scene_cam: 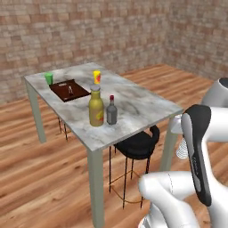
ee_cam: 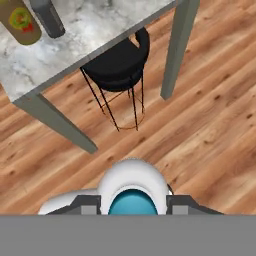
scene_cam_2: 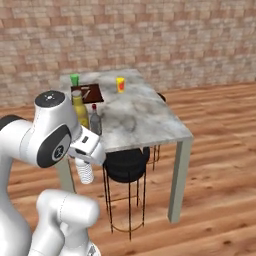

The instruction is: Place the drinks on the dining counter in a tight cluster.

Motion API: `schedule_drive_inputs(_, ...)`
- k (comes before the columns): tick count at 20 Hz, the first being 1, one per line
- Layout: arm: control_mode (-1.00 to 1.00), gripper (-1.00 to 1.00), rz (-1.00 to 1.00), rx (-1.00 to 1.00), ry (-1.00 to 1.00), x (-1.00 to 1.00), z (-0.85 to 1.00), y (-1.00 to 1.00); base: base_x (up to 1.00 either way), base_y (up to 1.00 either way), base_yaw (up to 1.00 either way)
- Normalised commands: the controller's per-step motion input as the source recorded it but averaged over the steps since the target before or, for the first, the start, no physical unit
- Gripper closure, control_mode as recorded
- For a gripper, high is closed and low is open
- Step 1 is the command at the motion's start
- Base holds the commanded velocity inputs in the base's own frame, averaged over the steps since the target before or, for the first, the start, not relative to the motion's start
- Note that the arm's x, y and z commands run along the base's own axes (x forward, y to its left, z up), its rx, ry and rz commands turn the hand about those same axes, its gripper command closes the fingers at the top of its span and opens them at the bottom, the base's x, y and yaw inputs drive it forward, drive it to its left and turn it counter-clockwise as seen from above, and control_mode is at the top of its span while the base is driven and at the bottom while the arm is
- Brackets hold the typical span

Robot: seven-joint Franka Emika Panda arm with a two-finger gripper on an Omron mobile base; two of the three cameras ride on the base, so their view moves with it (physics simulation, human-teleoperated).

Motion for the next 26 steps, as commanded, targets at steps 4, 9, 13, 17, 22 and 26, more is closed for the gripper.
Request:
schedule_drive_inputs(4, 1.0, 1.0, 0.0, 0.0, 0.0, 0.0, 0.0, 0.0, 0.44, 0.53, 0.04)
schedule_drive_inputs(9, 1.0, 1.0, 0.0, 0.0, 0.0, 0.0, 0.0, 0.0, 0.59, 0.39, 0.0)
schedule_drive_inputs(13, 1.0, 1.0, 0.0, 0.0, 0.0, 0.0, 0.0, 0.0, 0.5, 0.38, 0.0)
schedule_drive_inputs(17, 1.0, 1.0, 0.0, 0.0, 0.0, 0.0, 0.0, 0.0, 0.24, 0.2, 0.0)
schedule_drive_inputs(22, 1.0, 1.0, 0.0, 0.0, 0.0, 0.0, 0.0, 0.0, 0.0, 0.0, 0.0)
schedule_drive_inputs(26, 1.0, 1.0, 0.0, 0.0, 0.0, 0.0, 0.0, 0.0, 0.0, 0.0, 0.0)
